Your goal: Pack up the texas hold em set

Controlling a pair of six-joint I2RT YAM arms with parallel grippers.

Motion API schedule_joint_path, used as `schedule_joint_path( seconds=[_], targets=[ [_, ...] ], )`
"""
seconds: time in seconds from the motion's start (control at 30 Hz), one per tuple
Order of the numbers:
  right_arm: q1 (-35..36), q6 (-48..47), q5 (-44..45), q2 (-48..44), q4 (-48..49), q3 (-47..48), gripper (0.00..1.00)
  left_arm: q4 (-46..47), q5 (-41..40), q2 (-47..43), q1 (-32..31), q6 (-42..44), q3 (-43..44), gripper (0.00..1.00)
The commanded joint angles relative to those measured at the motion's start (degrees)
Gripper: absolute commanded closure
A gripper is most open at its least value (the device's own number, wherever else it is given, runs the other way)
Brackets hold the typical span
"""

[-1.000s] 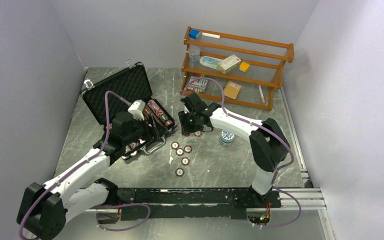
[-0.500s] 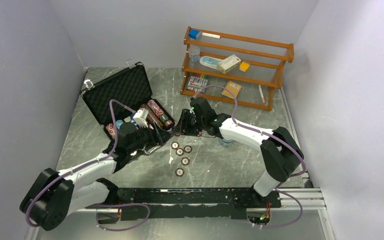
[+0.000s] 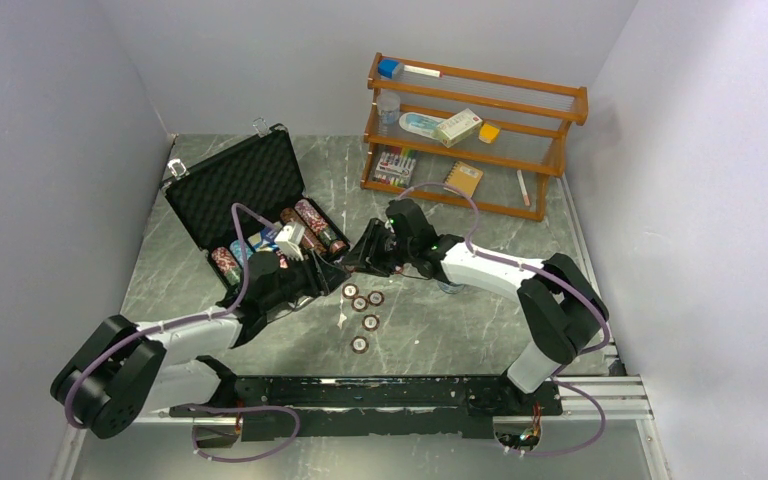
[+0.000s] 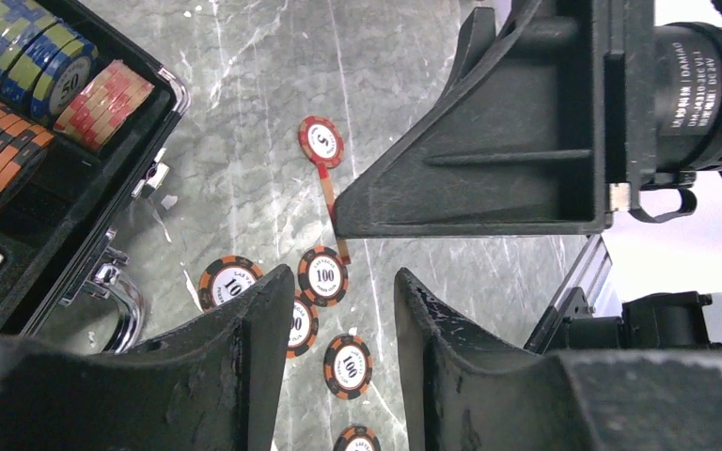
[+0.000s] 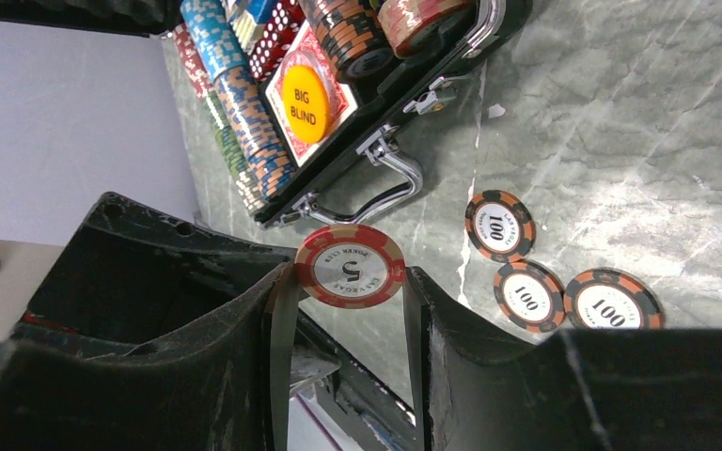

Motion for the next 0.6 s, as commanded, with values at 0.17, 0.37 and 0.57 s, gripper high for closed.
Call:
schedule_joint_path(
  seconds=[0.17, 0.37, 0.57],
  targets=[
    [-0.6, 3.9, -1.7, -1.5, 4.2, -1.7, 0.55, 6.8, -3.9, 2.6, -0.7, -1.6, 1.9, 0.59],
    [-0.6, 7.3, -2.4, -1.7, 7.7, -3.9, 0.55, 8.1, -4.7, 4.0, -0.9, -2.2, 2.4, 0.61],
    [-0.7, 10.3, -3.3, -1.5, 10.5, -5.1, 0.55, 9.7, -4.5, 5.5, -0.9, -2.3, 3.0, 0.7]
  ],
)
